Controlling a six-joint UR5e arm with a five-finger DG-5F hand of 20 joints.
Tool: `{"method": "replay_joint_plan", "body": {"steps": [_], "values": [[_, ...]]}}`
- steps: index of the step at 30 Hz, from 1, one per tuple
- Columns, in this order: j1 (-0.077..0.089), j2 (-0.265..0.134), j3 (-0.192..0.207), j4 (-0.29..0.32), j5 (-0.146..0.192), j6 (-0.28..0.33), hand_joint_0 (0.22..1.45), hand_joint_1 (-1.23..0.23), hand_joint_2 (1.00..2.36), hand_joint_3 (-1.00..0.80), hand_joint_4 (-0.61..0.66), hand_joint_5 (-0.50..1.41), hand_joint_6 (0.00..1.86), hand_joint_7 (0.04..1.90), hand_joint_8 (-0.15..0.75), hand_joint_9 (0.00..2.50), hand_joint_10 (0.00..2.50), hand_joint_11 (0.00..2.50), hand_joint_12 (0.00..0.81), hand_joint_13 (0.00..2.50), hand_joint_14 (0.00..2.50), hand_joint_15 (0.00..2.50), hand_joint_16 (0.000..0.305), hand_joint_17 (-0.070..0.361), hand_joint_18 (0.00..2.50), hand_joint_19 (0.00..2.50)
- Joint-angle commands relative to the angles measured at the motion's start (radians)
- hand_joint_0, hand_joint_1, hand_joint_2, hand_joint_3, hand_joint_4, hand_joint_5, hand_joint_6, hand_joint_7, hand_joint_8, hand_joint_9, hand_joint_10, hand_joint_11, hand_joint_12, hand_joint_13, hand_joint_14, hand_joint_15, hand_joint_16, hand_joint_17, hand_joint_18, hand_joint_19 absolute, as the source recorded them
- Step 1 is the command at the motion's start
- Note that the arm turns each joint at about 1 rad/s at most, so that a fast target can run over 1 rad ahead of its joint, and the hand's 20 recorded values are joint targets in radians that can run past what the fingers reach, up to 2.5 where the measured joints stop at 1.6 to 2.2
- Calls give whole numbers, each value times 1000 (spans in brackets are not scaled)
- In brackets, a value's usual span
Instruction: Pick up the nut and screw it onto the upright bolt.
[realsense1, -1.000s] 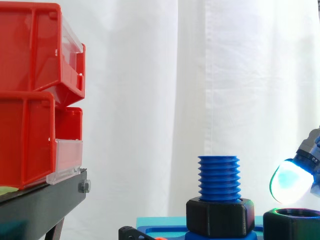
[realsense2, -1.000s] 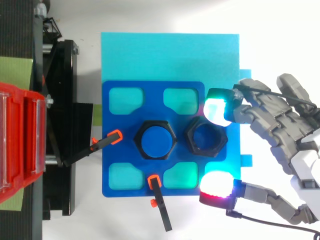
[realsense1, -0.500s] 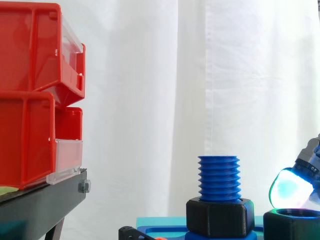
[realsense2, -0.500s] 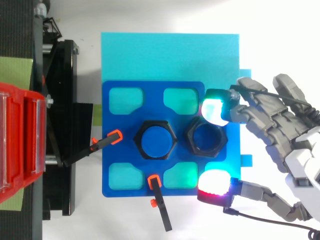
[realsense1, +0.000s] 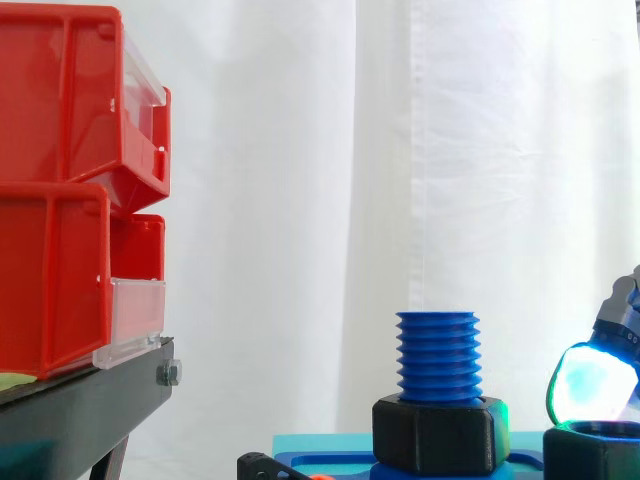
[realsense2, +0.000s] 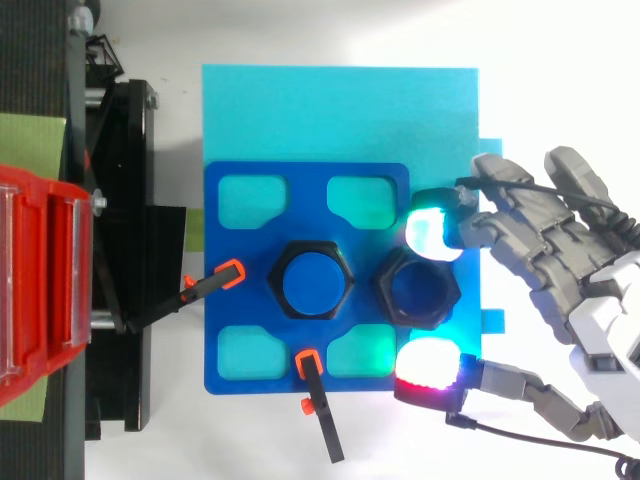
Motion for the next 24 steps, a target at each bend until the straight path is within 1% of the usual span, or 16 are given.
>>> {"method": "replay_joint_plan", "body": {"steps": [1, 8, 9, 12, 15, 17, 24], "values": [[-1, 0, 0, -2, 0, -1, 446, -725, 1000, -500, 255, -218, 503, 1019, 274, 344, 0, 0, 353, 404, 0, 0, 43, 97, 191, 0], [-1, 0, 0, -5, -2, 1, 466, -702, 1000, -500, 258, -212, 502, 1051, 269, 355, 0, 0, 347, 415, 0, 0, 42, 94, 205, 0], [-4, 0, 0, -6, -3, 1, 467, -702, 1000, -500, 254, -212, 503, 1052, 269, 356, 0, 0, 347, 419, 0, 0, 42, 94, 206, 0], [-6, 0, 0, -6, -11, 1, 470, -699, 1000, -500, 253, -211, 502, 1053, 269, 358, 0, 0, 346, 422, 0, 0, 42, 93, 212, 0], [-9, 0, 0, -29, -19, 10, 470, -698, 1000, -500, 258, -210, 502, 1059, 269, 357, 0, 0, 345, 426, 0, 0, 42, 93, 215, 0], [-11, 0, 0, -34, -20, 13, 471, -693, 1000, -500, 257, -210, 502, 1059, 268, 358, 0, 0, 346, 427, 0, 0, 41, 93, 216, 0], [-21, 0, 0, -34, -25, 21, 484, -667, 1000, -500, 241, -209, 503, 1062, 264, 354, 0, 0, 340, 416, 0, 0, 41, 92, 207, 0]]}}
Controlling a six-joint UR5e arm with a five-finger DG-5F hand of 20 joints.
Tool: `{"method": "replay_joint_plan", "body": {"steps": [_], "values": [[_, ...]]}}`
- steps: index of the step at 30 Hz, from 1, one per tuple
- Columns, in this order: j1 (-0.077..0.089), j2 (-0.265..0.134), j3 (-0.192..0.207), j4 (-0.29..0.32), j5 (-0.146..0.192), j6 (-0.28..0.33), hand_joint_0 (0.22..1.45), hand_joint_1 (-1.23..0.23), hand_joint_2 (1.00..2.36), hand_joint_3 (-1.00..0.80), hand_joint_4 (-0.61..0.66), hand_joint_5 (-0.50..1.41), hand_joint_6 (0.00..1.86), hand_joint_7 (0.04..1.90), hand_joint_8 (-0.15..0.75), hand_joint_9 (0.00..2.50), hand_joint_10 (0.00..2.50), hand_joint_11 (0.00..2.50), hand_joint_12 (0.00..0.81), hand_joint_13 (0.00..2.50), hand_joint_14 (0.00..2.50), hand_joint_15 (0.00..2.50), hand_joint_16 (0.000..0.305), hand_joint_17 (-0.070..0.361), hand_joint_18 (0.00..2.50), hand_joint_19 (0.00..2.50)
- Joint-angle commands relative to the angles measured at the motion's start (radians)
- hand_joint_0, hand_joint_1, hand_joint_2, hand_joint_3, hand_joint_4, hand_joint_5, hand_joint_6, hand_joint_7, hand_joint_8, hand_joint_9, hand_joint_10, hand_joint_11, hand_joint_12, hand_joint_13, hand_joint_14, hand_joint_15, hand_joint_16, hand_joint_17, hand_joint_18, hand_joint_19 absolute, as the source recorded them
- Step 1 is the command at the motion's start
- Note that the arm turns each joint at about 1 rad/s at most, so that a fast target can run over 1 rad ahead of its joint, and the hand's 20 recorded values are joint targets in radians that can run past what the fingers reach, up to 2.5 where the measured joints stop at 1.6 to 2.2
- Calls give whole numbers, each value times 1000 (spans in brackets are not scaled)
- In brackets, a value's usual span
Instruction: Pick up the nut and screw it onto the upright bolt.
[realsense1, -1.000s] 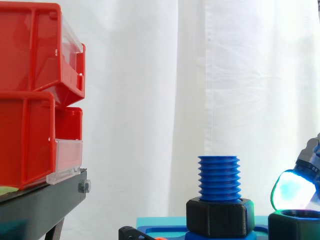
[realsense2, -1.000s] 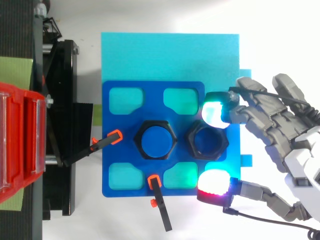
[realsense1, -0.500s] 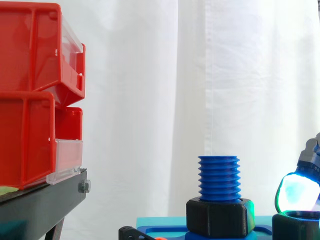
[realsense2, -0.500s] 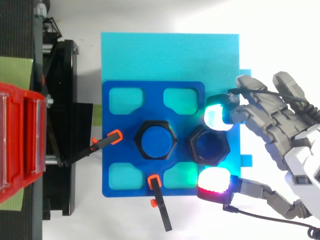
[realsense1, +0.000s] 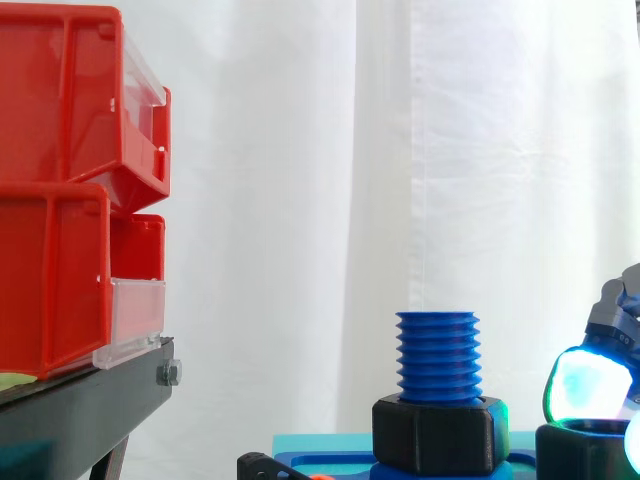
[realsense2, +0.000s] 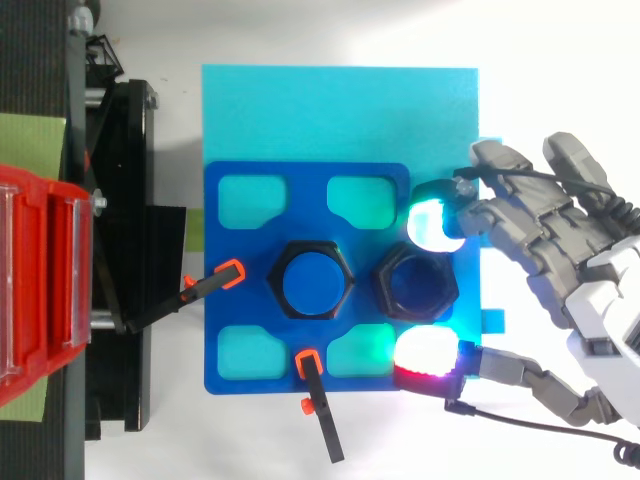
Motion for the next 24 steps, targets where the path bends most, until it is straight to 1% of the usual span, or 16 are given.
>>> {"method": "replay_joint_plan", "body": {"steps": [1, 3, 8, 13, 14, 16, 24], "values": [[-4, 0, 0, -2, -1, 6, 484, -666, 1000, -500, 239, -210, 503, 1057, 263, 352, 0, 0, 340, 414, 0, 0, 41, 93, 206, 0], [-4, 0, 0, -14, -1, 15, 446, -665, 1000, -500, 257, -214, 502, 1052, 275, 336, 0, 0, 359, 410, 0, 0, 45, 101, 215, 0], [-9, 0, 0, -24, -1, 27, 413, -675, 1000, -500, 273, -216, 502, 1046, 289, 335, 0, 0, 374, 414, 0, 0, 49, 109, 222, 0], [-10, 0, 0, -24, -9, 27, 409, -676, 1000, -500, 269, -219, 502, 1029, 291, 330, 0, 0, 376, 413, 0, 0, 49, 110, 223, 0], [-15, 0, 0, -24, -18, 27, 409, -674, 1000, -500, 274, -219, 502, 1030, 292, 330, 0, 0, 376, 413, 0, 0, 49, 111, 224, 0], [-16, 0, 0, -24, -23, 27, 408, -675, 1000, -500, 274, -220, 503, 1024, 293, 330, 0, 0, 377, 412, 0, 0, 49, 111, 224, 0], [-16, 0, 0, -31, -24, 27, 402, -680, 1000, -500, 260, -226, 503, 990, 292, 318, 0, 0, 382, 400, 0, 0, 51, 114, 217, 0]]}}
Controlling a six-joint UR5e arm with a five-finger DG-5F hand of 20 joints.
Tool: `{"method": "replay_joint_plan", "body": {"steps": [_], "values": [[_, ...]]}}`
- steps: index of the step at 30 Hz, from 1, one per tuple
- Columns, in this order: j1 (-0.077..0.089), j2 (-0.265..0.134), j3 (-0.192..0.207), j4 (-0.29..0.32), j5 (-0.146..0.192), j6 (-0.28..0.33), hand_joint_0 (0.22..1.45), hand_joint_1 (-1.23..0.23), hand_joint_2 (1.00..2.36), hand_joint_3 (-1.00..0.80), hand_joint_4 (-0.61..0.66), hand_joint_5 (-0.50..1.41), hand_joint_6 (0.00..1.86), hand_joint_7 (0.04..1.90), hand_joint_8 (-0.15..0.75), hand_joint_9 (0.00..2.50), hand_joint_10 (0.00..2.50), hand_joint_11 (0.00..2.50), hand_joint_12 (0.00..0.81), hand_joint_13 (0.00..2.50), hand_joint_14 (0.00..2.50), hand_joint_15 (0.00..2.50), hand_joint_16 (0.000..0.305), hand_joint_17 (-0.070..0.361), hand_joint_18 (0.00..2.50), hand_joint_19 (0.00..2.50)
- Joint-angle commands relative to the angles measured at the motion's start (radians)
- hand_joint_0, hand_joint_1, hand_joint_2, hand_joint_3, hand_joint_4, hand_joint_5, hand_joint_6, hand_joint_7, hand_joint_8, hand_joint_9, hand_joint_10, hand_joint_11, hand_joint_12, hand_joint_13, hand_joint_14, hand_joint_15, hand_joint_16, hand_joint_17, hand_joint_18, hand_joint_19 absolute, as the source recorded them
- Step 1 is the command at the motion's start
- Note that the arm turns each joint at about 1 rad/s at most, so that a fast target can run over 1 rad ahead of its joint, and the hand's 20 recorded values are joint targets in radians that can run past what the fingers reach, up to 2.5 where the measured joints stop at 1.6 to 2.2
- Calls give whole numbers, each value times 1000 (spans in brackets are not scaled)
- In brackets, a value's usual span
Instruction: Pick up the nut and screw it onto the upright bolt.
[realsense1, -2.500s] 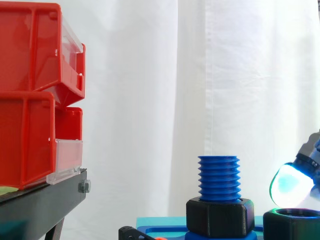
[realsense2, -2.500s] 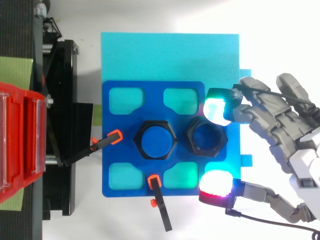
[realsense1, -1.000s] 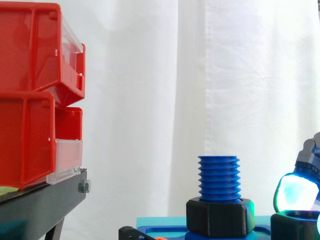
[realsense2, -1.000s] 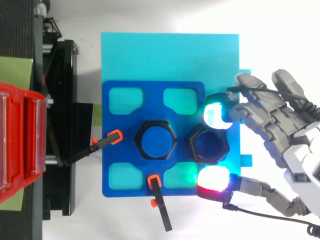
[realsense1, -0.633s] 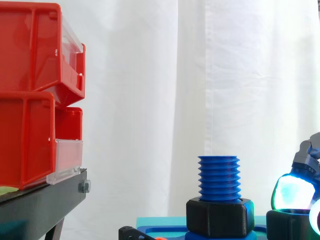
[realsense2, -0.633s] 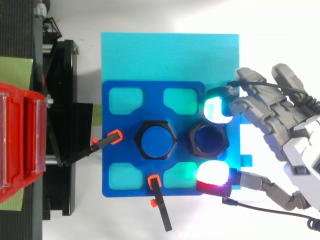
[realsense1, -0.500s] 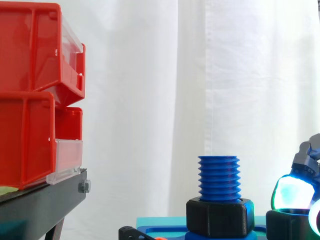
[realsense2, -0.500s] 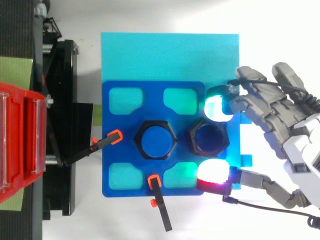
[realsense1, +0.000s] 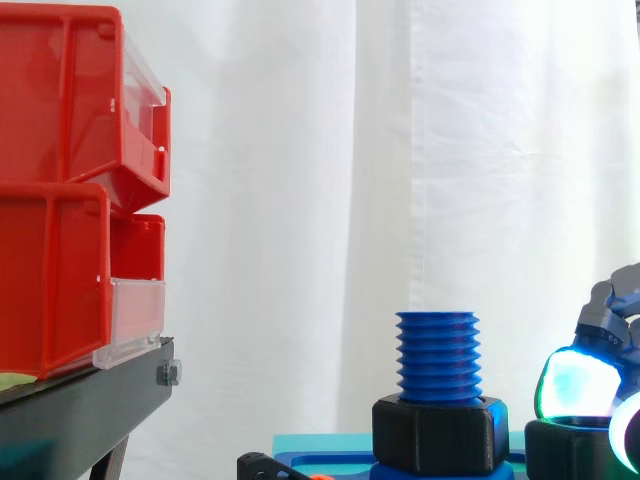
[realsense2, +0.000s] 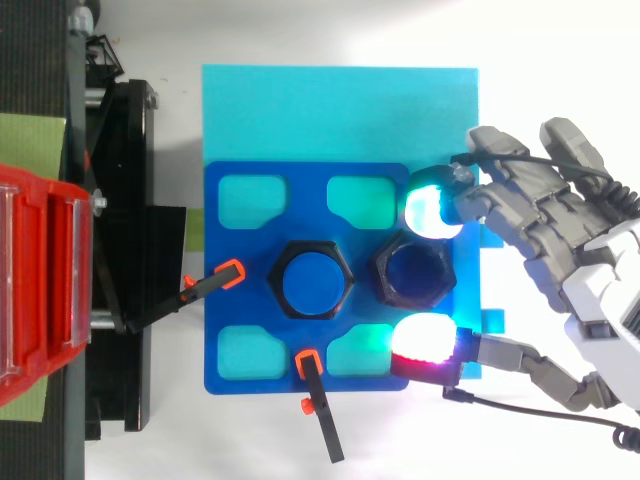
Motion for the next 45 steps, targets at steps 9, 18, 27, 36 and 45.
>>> {"method": "replay_joint_plan", "body": {"steps": [9, 18, 27, 36, 45], "values": [[1, 0, 0, -11, -2, 2, 360, -684, 1000, -500, 265, -236, 503, 953, 306, 307, 0, 0, 407, 385, 0, 0, 58, 130, 212, 0], [-1, 0, 0, -16, -7, 5, 342, -725, 1000, -500, 253, -246, 503, 918, 305, 269, 0, 0, 417, 363, 0, 0, 62, 140, 208, 0], [-5, 0, 0, -43, -13, 21, 349, -778, 1000, -500, 246, -250, 503, 915, 299, 252, 0, 0, 414, 350, 0, 0, 62, 139, 202, 0], [-10, 0, -2, -43, -33, 23, 389, -846, 1000, -500, 230, -252, 503, 926, 279, 247, 0, 0, 390, 346, 0, 0, 59, 132, 215, 0], [-13, 0, 0, -43, -33, 26, 418, -837, 1000, -500, 238, -249, 503, 964, 269, 255, 0, 0, 377, 359, 0, 0, 56, 126, 225, 0]]}}
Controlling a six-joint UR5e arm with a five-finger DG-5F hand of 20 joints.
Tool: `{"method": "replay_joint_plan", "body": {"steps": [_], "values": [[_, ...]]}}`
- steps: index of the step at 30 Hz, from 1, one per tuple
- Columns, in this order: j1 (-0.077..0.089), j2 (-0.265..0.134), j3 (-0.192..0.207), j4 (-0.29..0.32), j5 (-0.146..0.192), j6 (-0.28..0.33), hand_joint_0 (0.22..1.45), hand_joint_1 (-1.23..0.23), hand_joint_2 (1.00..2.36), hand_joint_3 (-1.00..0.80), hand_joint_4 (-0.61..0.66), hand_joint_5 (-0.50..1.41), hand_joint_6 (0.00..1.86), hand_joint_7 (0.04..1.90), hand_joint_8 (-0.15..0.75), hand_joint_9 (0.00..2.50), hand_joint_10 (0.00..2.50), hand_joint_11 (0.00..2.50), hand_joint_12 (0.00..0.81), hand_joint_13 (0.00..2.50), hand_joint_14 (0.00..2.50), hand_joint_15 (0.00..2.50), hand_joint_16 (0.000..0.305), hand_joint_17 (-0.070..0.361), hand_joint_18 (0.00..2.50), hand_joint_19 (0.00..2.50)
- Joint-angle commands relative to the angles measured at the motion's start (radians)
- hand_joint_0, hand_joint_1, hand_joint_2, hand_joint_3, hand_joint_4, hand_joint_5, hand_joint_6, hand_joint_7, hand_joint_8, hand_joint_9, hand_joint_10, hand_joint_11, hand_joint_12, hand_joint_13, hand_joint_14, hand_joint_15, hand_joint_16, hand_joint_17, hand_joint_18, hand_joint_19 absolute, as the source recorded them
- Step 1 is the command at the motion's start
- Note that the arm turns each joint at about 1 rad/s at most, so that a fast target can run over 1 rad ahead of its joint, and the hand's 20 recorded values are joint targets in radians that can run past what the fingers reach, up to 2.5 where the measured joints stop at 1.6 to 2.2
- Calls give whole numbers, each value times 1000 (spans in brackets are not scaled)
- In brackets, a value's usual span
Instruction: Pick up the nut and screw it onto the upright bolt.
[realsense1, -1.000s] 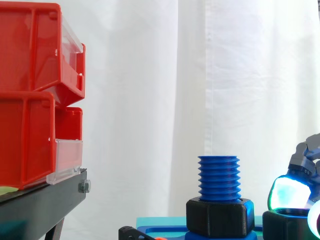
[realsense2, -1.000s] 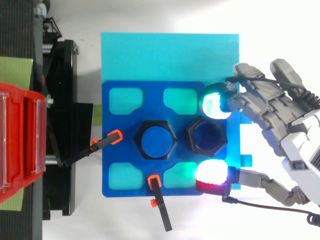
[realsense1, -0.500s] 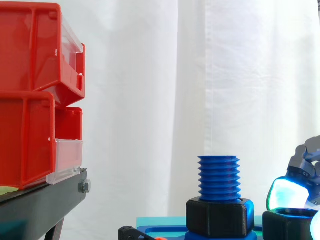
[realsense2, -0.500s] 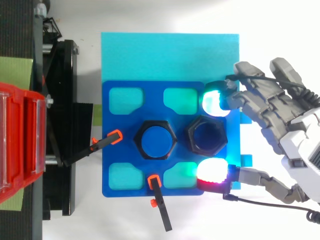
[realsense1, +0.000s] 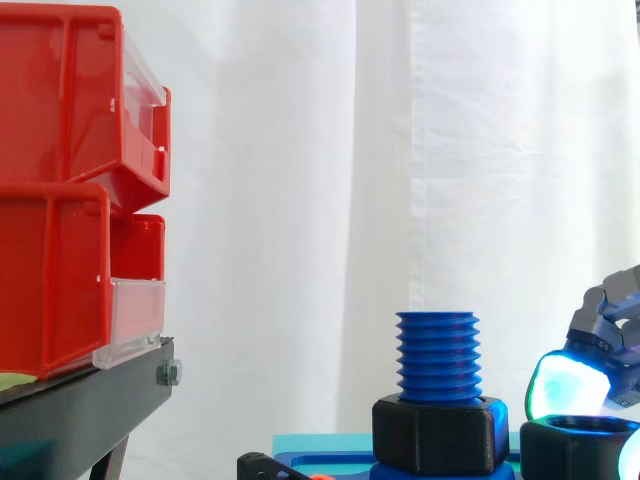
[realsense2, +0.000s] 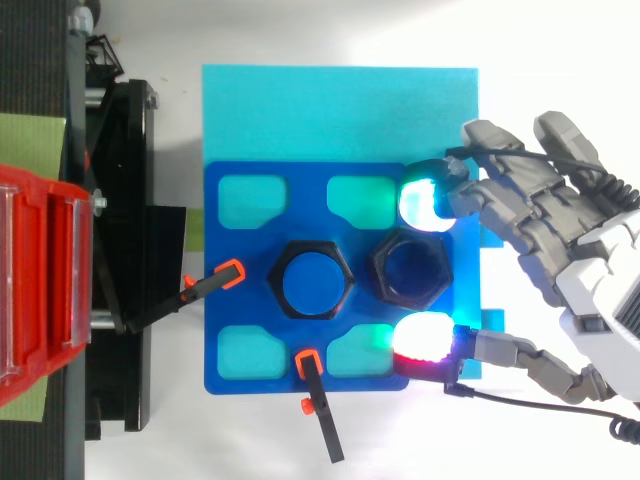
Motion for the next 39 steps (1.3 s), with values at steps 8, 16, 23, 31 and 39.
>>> {"method": "replay_joint_plan", "body": {"steps": [8, 16, 23, 31, 39], "values": [[-3, 0, 0, 0, -1, 1, 447, -825, 1000, -500, 236, -245, 503, 1010, 261, 265, 0, 0, 367, 363, 0, 0, 53, 120, 224, 0], [-2, 0, -1, -3, 1, 1, 451, -808, 1000, -500, 254, -233, 503, 1064, 267, 286, 0, 0, 365, 377, 0, 0, 53, 119, 235, 0], [-2, 0, 0, -12, 1, 1, 486, -763, 1000, -500, 223, -208, 501, 1278, 262, 320, 0, 0, 351, 400, 0, 0, 49, 110, 245, 0], [-2, 0, 0, -28, 1, 13, 554, -736, 1000, -500, 174, -217, 623, 1188, 251, 392, 0, 26, 324, 439, 0, 0, 43, 98, 279, 0], [-2, 0, 0, -52, -1, 27, 575, -703, 1000, -500, 162, -224, 717, 1071, 256, 440, 0, 57, 314, 467, 0, 0, 41, 92, 306, 0]]}}
